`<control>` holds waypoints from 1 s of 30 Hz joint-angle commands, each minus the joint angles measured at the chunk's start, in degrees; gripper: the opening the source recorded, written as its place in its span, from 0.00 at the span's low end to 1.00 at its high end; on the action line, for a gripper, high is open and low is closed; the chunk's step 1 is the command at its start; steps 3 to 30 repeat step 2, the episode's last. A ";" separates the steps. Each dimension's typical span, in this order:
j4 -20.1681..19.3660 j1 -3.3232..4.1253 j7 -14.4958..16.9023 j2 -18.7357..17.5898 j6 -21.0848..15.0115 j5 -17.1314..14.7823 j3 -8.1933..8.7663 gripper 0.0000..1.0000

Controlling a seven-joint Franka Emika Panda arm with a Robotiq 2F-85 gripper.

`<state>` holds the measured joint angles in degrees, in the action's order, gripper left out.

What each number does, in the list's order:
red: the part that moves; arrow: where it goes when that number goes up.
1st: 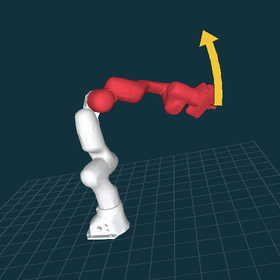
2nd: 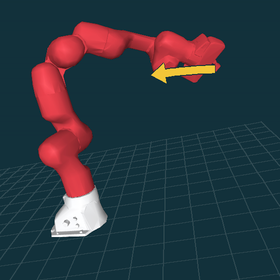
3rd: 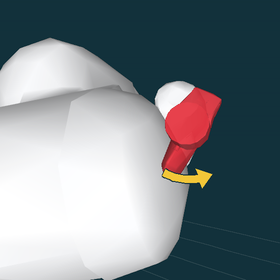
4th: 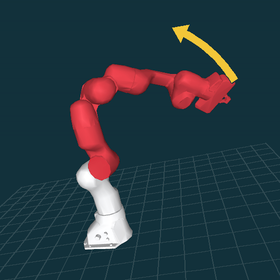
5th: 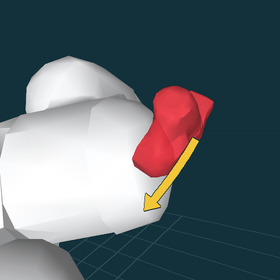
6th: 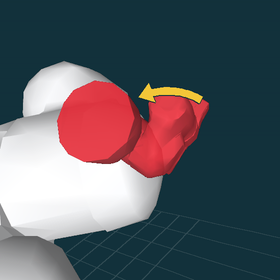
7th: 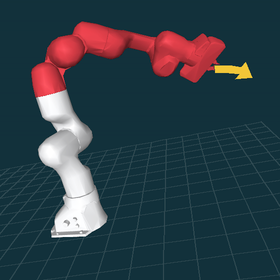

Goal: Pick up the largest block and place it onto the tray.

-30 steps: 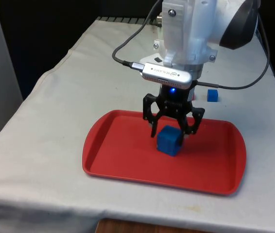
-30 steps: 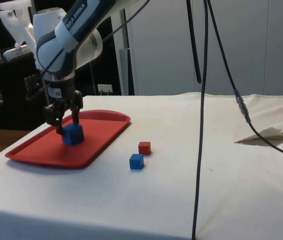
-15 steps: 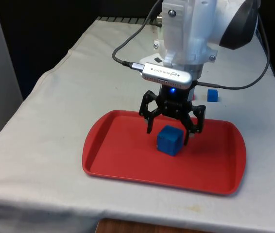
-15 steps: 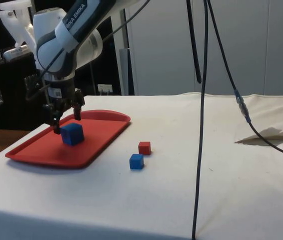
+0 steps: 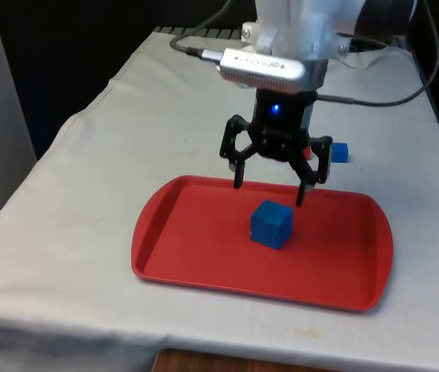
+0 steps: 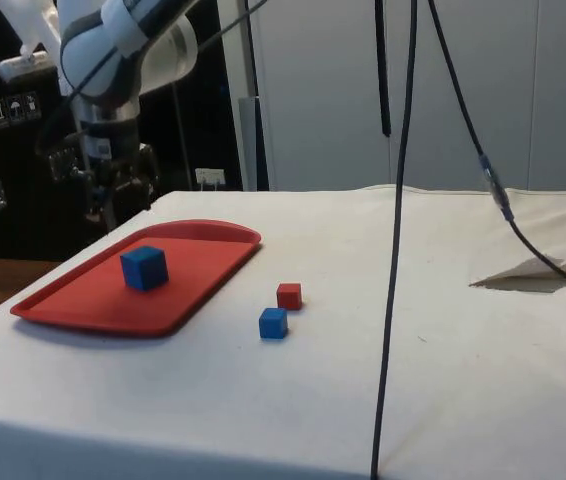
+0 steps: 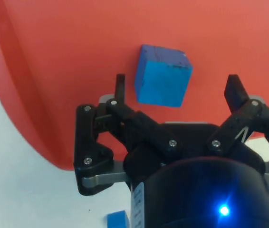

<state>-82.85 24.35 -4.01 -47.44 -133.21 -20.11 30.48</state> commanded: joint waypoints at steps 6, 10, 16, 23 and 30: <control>0.00 0.06 0.00 0.34 0.23 0.00 0.11 1.00; 0.00 0.06 0.00 0.34 0.23 0.00 0.11 1.00; 0.00 0.06 0.00 0.34 0.23 0.00 0.11 1.00; 0.00 0.06 0.00 0.34 0.23 0.00 0.11 1.00; 0.00 0.06 0.00 0.34 0.23 0.00 0.11 1.00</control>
